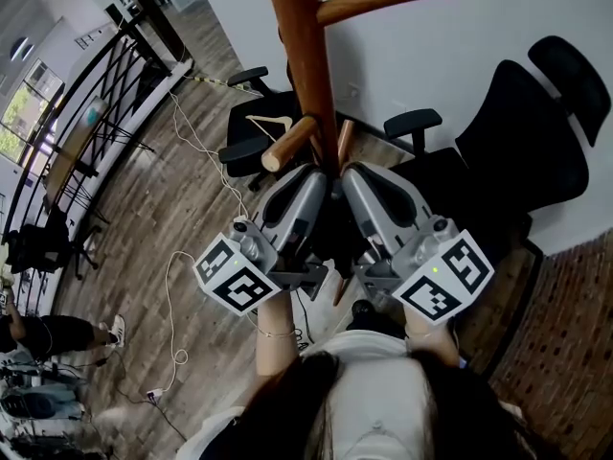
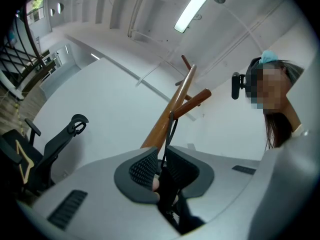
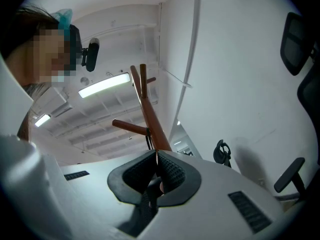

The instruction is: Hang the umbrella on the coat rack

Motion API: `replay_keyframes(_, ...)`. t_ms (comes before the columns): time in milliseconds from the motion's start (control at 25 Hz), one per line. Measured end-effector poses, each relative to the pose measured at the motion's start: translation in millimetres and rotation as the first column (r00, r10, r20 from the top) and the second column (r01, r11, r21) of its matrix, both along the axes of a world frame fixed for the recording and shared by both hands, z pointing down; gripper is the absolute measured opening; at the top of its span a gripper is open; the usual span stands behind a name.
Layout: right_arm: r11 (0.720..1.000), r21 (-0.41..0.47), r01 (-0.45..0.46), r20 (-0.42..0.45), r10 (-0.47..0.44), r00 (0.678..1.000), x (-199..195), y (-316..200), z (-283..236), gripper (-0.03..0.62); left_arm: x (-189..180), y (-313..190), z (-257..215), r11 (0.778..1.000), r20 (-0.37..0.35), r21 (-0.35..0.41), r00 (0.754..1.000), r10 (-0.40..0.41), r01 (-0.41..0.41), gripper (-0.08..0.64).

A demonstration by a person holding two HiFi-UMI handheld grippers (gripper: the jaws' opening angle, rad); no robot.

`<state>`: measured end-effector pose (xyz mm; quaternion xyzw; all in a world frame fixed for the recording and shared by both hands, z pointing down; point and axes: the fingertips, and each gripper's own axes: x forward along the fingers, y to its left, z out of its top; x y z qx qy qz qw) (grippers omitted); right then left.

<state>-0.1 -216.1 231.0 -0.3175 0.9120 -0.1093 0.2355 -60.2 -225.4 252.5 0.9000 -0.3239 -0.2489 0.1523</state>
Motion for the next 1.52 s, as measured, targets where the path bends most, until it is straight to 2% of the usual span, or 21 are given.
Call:
replay_keyframes(240, 1.000, -0.008, -0.001, -0.020, 0.001, 1.000, -3.5, 15.4, 3.4, 0.037, -9.1, 5.8, 9.1, 0.998, 0.015, -0.030, 0.998, -0.063, 0.064, 0.044)
replay_keyframes(400, 1.000, -0.019, 0.009, -0.028, -0.009, 1.000, -5.6, 27.3, 7.0, 0.037, -9.7, 17.3, 12.5, 0.996, 0.042, -0.028, 0.996, -0.082, 0.083, 0.044)
replay_keyframes(600, 1.000, -0.025, -0.004, -0.051, 0.003, 0.999, -4.9, 43.5, 12.7, 0.035, -9.9, 31.9, 18.2, 0.989, 0.078, -0.024, 0.987, -0.142, 0.144, 0.044)
replay_keyframes(960, 0.999, -0.041, -0.020, -0.087, 0.016, 0.996, -11.4, 74.2, 20.3, 0.035, -12.1, 67.4, 19.0, 0.989, 0.113, -0.001, 0.982, -0.149, 0.150, 0.044)
replay_keyframes(1360, 0.998, -0.024, -0.065, -0.151, 0.061, 0.987, -20.3, 118.3, 21.4, 0.035, -11.3, 115.1, 19.6, 0.983, 0.198, 0.037, 0.963, -0.181, 0.177, 0.032)
replay_keyframes(1520, 0.996, -0.026, -0.080, -0.183, 0.074, 0.980, -29.1, 134.2, 24.7, 0.035, -20.4, 132.2, 19.8, 0.981, 0.198, 0.033, 0.961, -0.193, 0.190, 0.026)
